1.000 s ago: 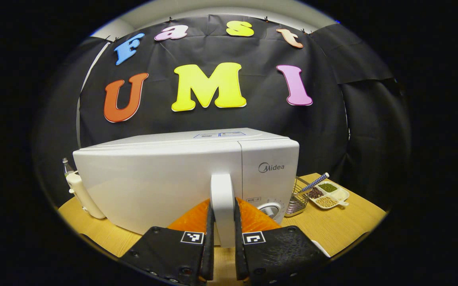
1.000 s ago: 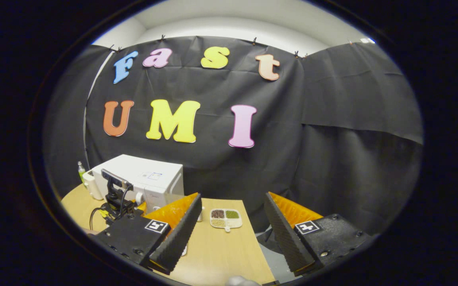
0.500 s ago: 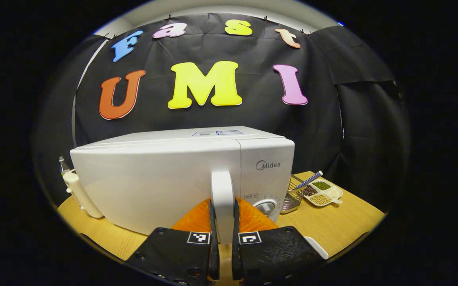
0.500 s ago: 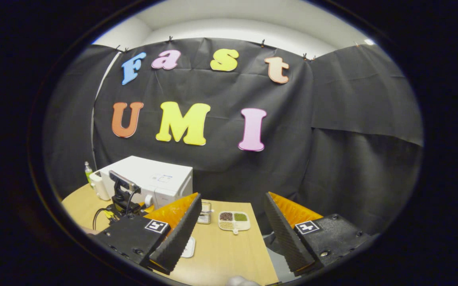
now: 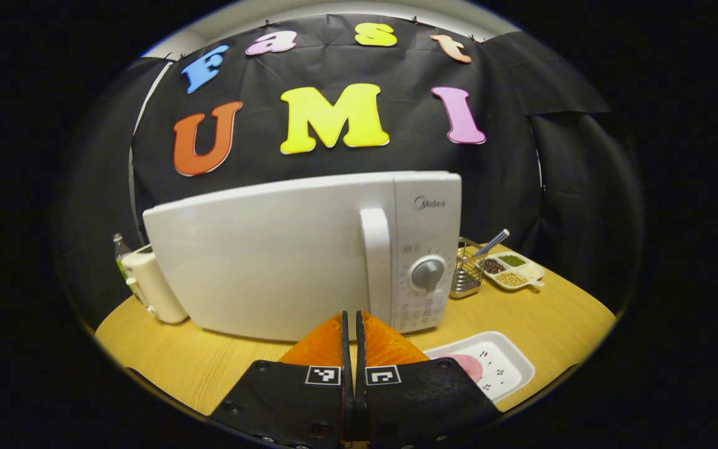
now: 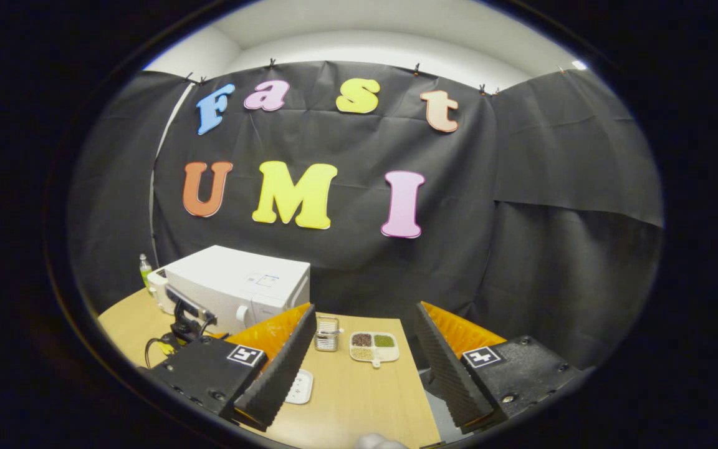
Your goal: Open the microwave oven with the left hand, put the food in, and close the microwave oven.
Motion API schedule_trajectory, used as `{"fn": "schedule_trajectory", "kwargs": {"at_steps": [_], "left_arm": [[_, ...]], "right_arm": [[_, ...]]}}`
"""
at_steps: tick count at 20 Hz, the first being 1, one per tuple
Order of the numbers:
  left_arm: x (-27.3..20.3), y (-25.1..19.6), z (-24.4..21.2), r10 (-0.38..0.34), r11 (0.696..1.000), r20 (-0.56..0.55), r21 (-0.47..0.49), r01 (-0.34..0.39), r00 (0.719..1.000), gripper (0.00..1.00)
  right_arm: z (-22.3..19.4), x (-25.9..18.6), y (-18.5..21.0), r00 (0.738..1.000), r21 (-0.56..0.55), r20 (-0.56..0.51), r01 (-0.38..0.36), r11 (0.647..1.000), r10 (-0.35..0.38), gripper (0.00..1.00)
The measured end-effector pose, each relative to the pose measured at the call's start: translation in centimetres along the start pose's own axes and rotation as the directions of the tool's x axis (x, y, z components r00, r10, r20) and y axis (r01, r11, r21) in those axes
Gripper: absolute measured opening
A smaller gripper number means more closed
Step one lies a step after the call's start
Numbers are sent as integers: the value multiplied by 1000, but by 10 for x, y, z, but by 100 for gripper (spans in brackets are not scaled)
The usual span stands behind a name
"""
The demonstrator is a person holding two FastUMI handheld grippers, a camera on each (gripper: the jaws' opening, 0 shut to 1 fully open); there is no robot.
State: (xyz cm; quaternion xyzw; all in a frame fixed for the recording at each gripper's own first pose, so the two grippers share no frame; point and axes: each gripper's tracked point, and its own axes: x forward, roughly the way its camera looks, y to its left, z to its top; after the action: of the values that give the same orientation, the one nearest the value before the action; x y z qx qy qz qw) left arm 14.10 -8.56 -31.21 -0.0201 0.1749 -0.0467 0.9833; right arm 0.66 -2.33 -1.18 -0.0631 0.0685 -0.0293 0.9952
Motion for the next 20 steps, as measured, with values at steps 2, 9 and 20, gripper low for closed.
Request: {"fn": "schedule_trajectory", "kwargs": {"at_steps": [2,9,20], "left_arm": [[-8,12,13,35,999,39,-9,-34,999,1],[7,-28,47,-92,993,138,91,80,986,57],[53,-32,70,-44,999,147,19,42,988,64]], "right_arm": [[-4,2,-1,1000,-5,-6,-1,1000,1,100],[-6,5,7,1000,-7,-14,-19,1000,19,100],[-21,20,-3,998,-15,-65,-4,1000,3,100]]}}
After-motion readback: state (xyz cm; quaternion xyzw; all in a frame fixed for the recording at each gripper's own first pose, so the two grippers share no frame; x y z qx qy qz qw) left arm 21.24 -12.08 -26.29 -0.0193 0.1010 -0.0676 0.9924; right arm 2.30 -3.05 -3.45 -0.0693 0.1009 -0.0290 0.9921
